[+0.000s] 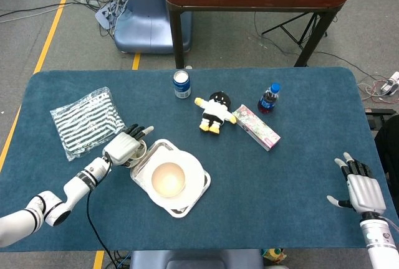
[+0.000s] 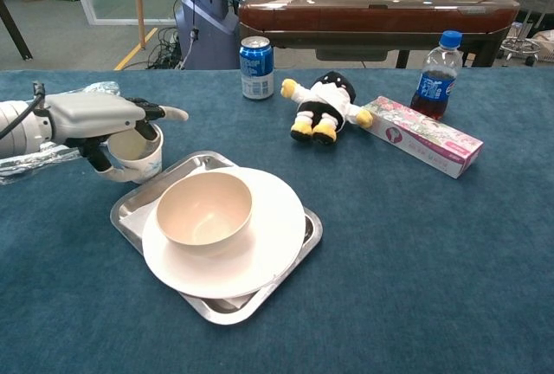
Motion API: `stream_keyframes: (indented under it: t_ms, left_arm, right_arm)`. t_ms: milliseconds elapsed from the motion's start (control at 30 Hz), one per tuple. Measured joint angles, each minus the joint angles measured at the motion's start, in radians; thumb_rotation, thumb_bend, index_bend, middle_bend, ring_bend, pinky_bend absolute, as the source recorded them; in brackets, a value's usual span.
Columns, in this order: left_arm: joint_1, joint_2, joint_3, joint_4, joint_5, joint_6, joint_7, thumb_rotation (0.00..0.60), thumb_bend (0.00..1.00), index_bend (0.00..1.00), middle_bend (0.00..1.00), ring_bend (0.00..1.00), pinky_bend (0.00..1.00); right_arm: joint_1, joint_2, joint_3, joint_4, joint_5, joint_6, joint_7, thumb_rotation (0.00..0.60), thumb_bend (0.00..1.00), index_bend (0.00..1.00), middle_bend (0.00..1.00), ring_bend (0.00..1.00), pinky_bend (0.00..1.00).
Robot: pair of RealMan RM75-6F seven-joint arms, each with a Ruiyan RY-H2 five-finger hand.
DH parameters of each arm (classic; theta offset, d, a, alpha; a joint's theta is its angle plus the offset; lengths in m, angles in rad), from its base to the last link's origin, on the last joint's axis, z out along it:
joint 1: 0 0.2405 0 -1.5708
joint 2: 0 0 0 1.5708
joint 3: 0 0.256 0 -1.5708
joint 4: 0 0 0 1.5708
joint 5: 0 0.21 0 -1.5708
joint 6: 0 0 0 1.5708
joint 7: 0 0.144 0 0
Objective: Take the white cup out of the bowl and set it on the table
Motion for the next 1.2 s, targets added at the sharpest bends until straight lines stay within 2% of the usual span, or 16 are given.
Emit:
stream_keyframes:
  t_ms: [133, 333, 700, 1000, 1067, 1133, 1200]
  left_arm:
    - [-0.002, 0.021, 0.005, -0.017, 0.009, 0.011, -0.020, 0.600, 0.32, 0.39, 0.00, 0.00, 0.00]
    - [0.001, 0.068, -0.001, -0.079, 0.006, 0.032, -0.002, 0.600, 0.32, 0.33, 0.00, 0.00, 0.00]
    - [0.033, 0.171, -0.022, -0.239, -0.024, 0.096, 0.110, 0.600, 0.32, 0.29, 0.00, 0.00, 0.00]
    - [0.117, 0.310, -0.035, -0.468, -0.045, 0.232, 0.229, 0.600, 0.32, 0.27, 0.00, 0.00, 0.00]
    - [0.153, 0.343, -0.031, -0.517, -0.042, 0.284, 0.247, 0.600, 0.32, 0.20, 0.00, 0.00, 0.00]
    - [0.196, 0.371, -0.022, -0.557, -0.036, 0.338, 0.258, 0.600, 0.32, 0.07, 0.00, 0.00, 0.00]
    - [0.236, 0.392, -0.012, -0.587, -0.032, 0.383, 0.263, 0.600, 0.32, 0.01, 0.00, 0.00, 0.00]
  right_arm:
    - [0.004, -0.001, -0.001, 0.003, 0.004, -0.007, -0.003, 0.600, 0.22, 0.00, 0.00, 0.00, 0.00]
    - [0.008, -0.002, -0.005, 0.004, 0.005, -0.013, -0.006, 0.600, 0.22, 0.00, 0.00, 0.00, 0.00]
    - [0.003, 0.004, -0.016, -0.016, -0.025, 0.007, -0.009, 0.600, 0.22, 0.00, 0.00, 0.00, 0.00]
    - [-0.013, 0.014, -0.031, -0.042, -0.083, 0.048, -0.006, 0.600, 0.22, 0.00, 0.00, 0.00, 0.00]
    - [-0.019, 0.017, -0.037, -0.050, -0.103, 0.064, -0.005, 0.600, 0.22, 0.00, 0.00, 0.00, 0.00]
    - [-0.025, 0.019, -0.042, -0.057, -0.120, 0.075, -0.005, 0.600, 0.22, 0.00, 0.00, 0.00, 0.00]
    - [-0.030, 0.022, -0.049, -0.064, -0.139, 0.087, -0.005, 0.600, 0.22, 0.00, 0.00, 0.00, 0.00]
